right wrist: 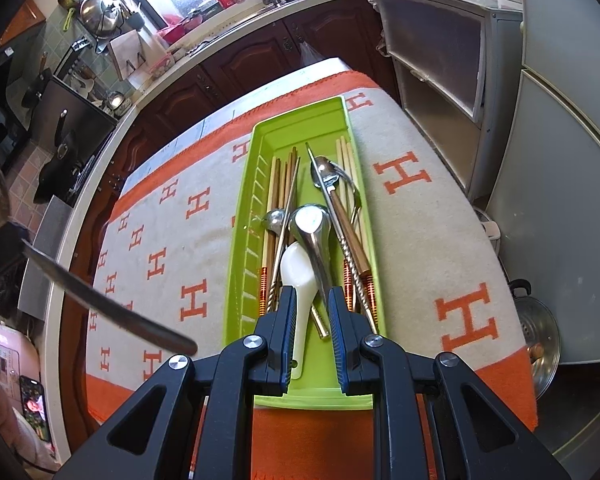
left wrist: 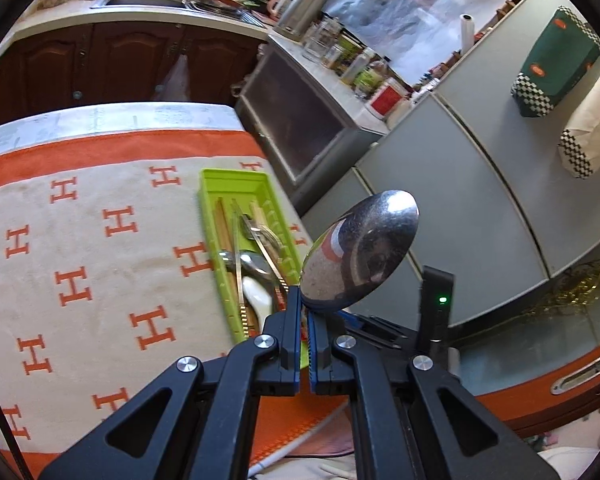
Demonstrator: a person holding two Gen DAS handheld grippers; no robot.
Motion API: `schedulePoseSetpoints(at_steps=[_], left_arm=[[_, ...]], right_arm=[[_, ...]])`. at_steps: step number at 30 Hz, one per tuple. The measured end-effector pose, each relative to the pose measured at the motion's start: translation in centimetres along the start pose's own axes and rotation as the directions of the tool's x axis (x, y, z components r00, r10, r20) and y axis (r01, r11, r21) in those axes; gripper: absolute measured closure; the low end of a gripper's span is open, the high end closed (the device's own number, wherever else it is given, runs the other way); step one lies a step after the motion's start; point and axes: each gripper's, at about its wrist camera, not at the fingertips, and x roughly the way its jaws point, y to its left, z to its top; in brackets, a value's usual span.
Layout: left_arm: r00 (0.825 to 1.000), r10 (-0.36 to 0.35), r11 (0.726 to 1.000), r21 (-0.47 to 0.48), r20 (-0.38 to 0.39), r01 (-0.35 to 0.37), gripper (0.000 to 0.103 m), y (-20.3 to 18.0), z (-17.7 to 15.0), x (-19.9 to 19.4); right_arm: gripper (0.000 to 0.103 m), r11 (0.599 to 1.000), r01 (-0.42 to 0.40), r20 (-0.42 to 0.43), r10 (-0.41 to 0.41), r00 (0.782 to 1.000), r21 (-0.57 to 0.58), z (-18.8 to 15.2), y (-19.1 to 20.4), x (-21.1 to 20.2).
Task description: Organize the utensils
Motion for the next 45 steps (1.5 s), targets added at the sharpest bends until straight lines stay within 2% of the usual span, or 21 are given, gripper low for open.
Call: schedulePoseSetpoints(at_steps=[4, 7, 10, 13, 16, 18, 20, 22, 26, 28, 32, 34, 35, 38, 40, 42, 44, 45], left_arm=[[0.999, 0.003, 1.0, -0.002, -0.043, -0.004, 0.103, -0.3, 1.1, 2.5], [0.994, 0.05, 0.998, -0.02, -0.096, -0.052, 0.102, 0.6, 1.8, 6.1], [0.983, 0.111, 0.993, -0.031, -0.148, -0.117, 0.102, 1.9, 2.0, 10.3], [0.97, 0.155, 0.986, -0.032, -0.188, -0.164, 0.1, 2.8, 1.9, 12.9], [0.955, 0.206, 0.977, -0.017, -0.213, -0.215, 0.1, 3.2, 1.4, 15.0], [0.953, 0.218, 0.974, -0.01, -0.211, -0.225, 0.1, 3.2, 1.2, 15.3], [0.953, 0.229, 0.972, -0.006, -0.2, -0.235, 0.094, 3.0, 1.2, 15.1], [0.952, 0.249, 0.967, 0.001, -0.179, -0.253, 0.082, 3.0, 1.2, 14.6], [0.948, 0.28, 0.959, 0.015, -0.15, -0.281, 0.073, 2.9, 0.8, 12.9], [0.943, 0.303, 0.953, 0.023, -0.134, -0.303, 0.063, 3.0, 0.5, 11.9], [0.934, 0.343, 0.939, 0.033, -0.099, -0.342, 0.054, 3.3, -0.4, 9.9], [0.926, 0.367, 0.93, 0.022, -0.083, -0.366, 0.045, 4.0, -1.5, 8.6], [0.925, 0.372, 0.928, 0.018, -0.08, -0.372, 0.044, 4.2, -1.8, 8.2], [0.914, 0.4, 0.916, 0.009, -0.071, -0.4, 0.04, 5.0, -3.4, 6.7], [0.905, 0.419, 0.907, -0.004, -0.067, -0.42, 0.031, 5.5, -4.3, 5.9], [0.896, 0.441, 0.897, -0.007, -0.057, -0.442, 0.026, 5.8, -5.0, 5.1], [0.882, 0.469, 0.883, 0.0, -0.041, -0.469, 0.024, 5.5, -5.5, 4.6], [0.867, 0.498, 0.867, 0.007, -0.022, -0.498, 0.023, 5.4, -5.9, 4.1]], right_arm=[[0.086, 1.0, 0.005, 0.013, -0.005, 1.0, 0.021, 0.0, -0.6, -0.4], [0.086, 0.999, 0.016, 0.023, -0.016, 1.0, 0.032, -0.1, -1.1, -0.8], [0.086, 0.998, 0.027, 0.033, -0.028, 0.999, 0.051, -0.3, -1.8, -1.2], [0.086, 0.996, 0.036, 0.037, -0.039, 0.999, 0.077, -0.6, -2.7, -1.4], [0.086, 0.994, 0.039, 0.036, -0.043, 0.998, 0.104, -0.9, -3.4, -1.5], [0.086, 0.993, 0.045, 0.036, -0.049, 0.998, 0.113, -1.1, -3.7, -1.4], [0.086, 0.992, 0.046, 0.037, -0.051, 0.998, 0.117, -1.2, -3.8, -1.5], [0.086, 0.992, 0.046, 0.035, -0.05, 0.998, 0.117, -1.3, -3.7, -1.4], [0.086, 0.994, 0.043, 0.031, -0.046, 0.998, 0.103, -1.4, -2.9, -1.3], [0.086, 0.995, 0.042, 0.027, -0.045, 0.999, 0.089, -1.5, -2.3, -1.1], [0.086, 0.997, 0.041, 0.028, -0.043, 0.999, 0.062, -1.9, -0.9, -1.2], [0.086, 0.998, 0.041, 0.029, -0.043, 0.999, 0.046, -2.1, -0.2, -1.3], [0.086, 0.998, 0.042, 0.029, -0.043, 0.999, 0.037, -2.3, 0.2, -1.4], [0.086, 0.999, 0.047, 0.023, -0.047, 0.999, 0.011, -3.0, 1.4, -1.4], [0.086, 0.999, 0.048, 0.015, -0.048, 0.999, -0.007, -3.5, 2.1, -1.3], [0.086, 0.998, 0.049, 0.005, -0.049, 0.999, -0.029, -4.0, 2.8, -1.1], [0.086, 0.997, 0.047, 0.005, -0.047, 0.999, -0.053, -4.3, 3.6, -1.0], [0.086, 0.996, 0.05, 0.008, -0.049, 0.999, -0.068, -4.6, 4.2, -1.1]])
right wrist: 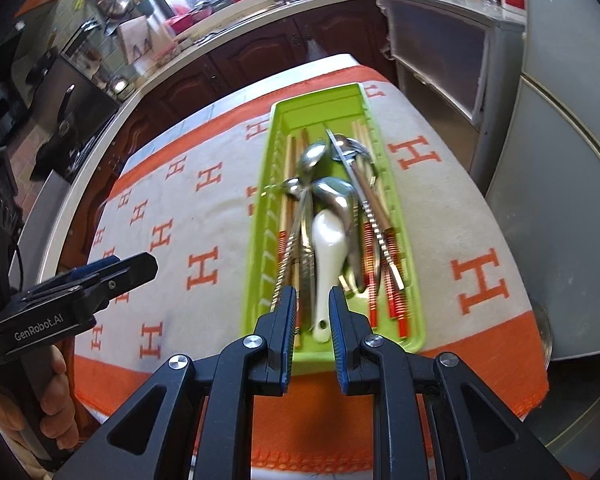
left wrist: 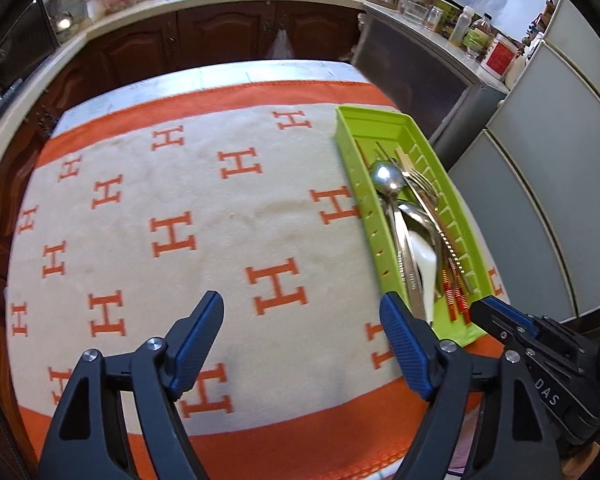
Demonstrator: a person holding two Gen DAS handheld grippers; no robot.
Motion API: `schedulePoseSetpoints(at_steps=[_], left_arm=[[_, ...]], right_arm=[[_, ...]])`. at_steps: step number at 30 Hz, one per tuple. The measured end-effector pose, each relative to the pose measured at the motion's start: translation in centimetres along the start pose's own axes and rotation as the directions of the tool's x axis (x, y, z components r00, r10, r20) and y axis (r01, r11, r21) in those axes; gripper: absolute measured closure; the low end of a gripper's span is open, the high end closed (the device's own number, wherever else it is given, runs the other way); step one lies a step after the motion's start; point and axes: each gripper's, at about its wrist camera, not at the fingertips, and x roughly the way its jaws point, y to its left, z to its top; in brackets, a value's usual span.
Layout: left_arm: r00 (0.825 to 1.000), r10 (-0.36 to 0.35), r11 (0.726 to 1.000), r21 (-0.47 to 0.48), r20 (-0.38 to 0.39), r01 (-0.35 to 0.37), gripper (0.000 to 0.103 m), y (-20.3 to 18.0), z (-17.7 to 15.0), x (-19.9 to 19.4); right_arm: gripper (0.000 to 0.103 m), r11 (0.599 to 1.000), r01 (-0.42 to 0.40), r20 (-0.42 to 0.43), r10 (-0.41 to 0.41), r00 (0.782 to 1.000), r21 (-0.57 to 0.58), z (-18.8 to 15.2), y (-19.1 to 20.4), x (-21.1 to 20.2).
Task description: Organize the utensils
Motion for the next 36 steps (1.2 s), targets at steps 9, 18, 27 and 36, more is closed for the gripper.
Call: schedulePoseSetpoints(at_steps=[9, 18, 27, 36], left_arm=[[0.983, 0.15, 0.989, -0.027, 0.106, -0.148, 0.014, 1.0, -1.4, -4.0], [0.963, 0.213, 0.977, -0.031, 0.166, -0.21, 0.001, 1.3, -2.9, -8.2], [0.926, 0.265, 0.963, -0.116, 0.268, -0.242, 0.001, 2.3, -4.0, -13.2], [0.907, 0.243, 0.968, -0.151, 0.345, -0.202, 0.001, 1.5, -6.1, -17.5]], right_arm=[[0.081, 0.996, -0.007, 0.023, 0.009, 1.0, -0.09, -0.9, 3.8, -2.2], [0.057, 0.987, 0.002, 0.081, 0.011, 0.997, -0.161, -2.8, 7.4, -5.8], [0.035, 0.983, -0.102, 0.15, 0.126, 0.981, -0.155, -3.0, 8.9, -11.9], [0.023, 0.959, -0.037, 0.229, 0.104, 0.968, -0.28, -4.9, 11.6, -16.8]])
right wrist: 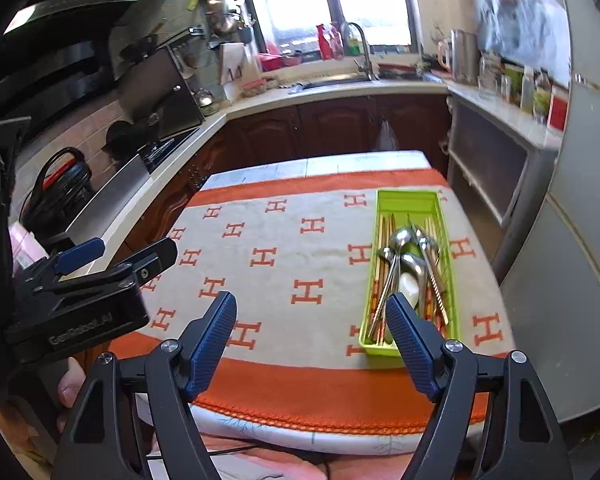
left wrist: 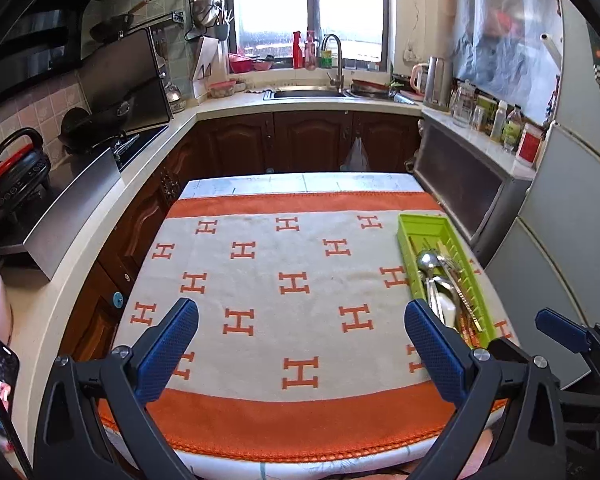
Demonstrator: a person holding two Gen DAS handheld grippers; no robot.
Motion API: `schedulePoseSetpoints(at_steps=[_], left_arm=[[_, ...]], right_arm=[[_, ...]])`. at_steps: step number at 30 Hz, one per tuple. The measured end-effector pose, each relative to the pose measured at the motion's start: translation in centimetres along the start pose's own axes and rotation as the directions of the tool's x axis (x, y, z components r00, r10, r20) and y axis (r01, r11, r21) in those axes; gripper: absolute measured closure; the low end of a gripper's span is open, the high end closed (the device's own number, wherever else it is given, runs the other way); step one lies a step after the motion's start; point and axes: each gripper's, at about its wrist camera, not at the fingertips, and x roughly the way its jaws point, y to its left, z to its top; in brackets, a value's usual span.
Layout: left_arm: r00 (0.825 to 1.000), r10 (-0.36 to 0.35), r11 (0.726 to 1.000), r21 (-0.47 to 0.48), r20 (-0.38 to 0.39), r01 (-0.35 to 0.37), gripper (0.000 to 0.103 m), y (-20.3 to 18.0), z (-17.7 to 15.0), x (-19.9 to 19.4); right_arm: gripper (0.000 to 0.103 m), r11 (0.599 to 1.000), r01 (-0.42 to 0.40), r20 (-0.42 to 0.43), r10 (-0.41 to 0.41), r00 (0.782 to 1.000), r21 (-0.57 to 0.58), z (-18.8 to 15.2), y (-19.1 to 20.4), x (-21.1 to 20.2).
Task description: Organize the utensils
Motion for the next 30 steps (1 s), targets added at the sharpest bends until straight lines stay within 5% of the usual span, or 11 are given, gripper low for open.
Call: schedulePoseSetpoints(at_steps=[14, 30], left_arm=[[0.992, 0.077, 0.997, 0.009, 0.103, -0.078, 0.001, -1.1, -0.3, -3.1], [0.995, 0.092, 0.995, -0.041, 0.027, -0.091, 0.001, 0.5, -1.3, -0.7]], right_arm=[[0.016, 0.999, 0.034, 0.096, -0.032, 0.995, -0.022, 2.2, 0.5, -5.8], [0.016, 0.999, 0.043, 0.031, -0.042, 0.999, -0.025, 2.0, 0.7, -0.8]])
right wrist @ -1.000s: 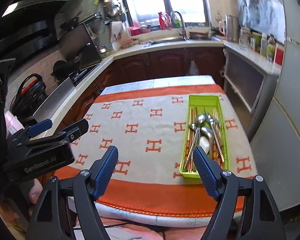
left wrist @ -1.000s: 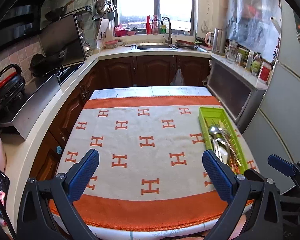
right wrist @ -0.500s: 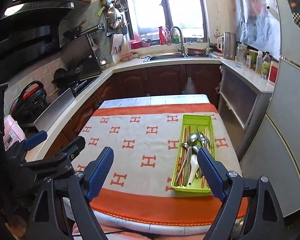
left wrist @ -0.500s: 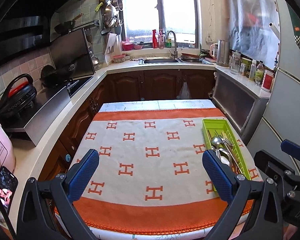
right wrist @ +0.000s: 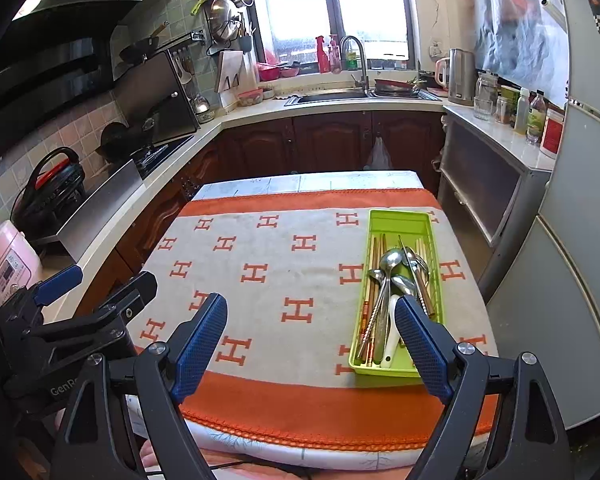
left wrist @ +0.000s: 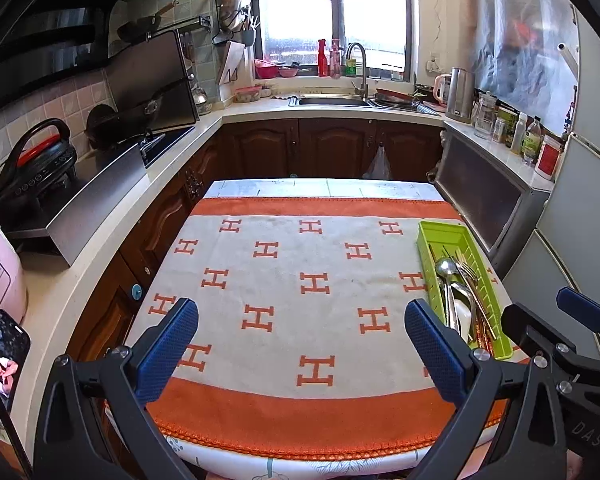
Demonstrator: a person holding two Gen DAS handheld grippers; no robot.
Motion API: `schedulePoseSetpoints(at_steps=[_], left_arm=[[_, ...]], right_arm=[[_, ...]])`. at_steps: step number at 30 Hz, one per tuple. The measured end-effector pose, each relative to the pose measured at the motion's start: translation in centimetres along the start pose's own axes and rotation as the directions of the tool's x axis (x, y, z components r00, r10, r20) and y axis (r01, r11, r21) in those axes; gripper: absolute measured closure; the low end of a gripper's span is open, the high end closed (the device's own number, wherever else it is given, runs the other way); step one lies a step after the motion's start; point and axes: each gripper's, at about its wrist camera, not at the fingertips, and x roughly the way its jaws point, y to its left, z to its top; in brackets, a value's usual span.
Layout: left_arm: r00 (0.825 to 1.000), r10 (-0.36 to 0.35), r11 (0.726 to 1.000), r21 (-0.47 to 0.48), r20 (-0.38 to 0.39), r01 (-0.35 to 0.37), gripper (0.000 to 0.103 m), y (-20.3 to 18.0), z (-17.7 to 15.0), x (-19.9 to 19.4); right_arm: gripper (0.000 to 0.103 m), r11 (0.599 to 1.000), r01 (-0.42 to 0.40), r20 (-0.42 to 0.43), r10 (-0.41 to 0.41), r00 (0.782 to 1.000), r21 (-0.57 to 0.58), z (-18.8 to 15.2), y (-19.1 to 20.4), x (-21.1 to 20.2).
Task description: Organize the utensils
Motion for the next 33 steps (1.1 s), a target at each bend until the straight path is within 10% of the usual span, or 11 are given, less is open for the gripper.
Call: schedulePoseSetpoints(at_steps=[33], left_arm=[[0.997, 0.012, 1.0, 0.003, -0.074, -0.011, 0.001, 0.0, -0.6, 2.3]], right_arm=[[0.016, 1.0, -0.004, -0.046, 0.005, 0.999, 0.015, -1.0, 0.0, 3.7]])
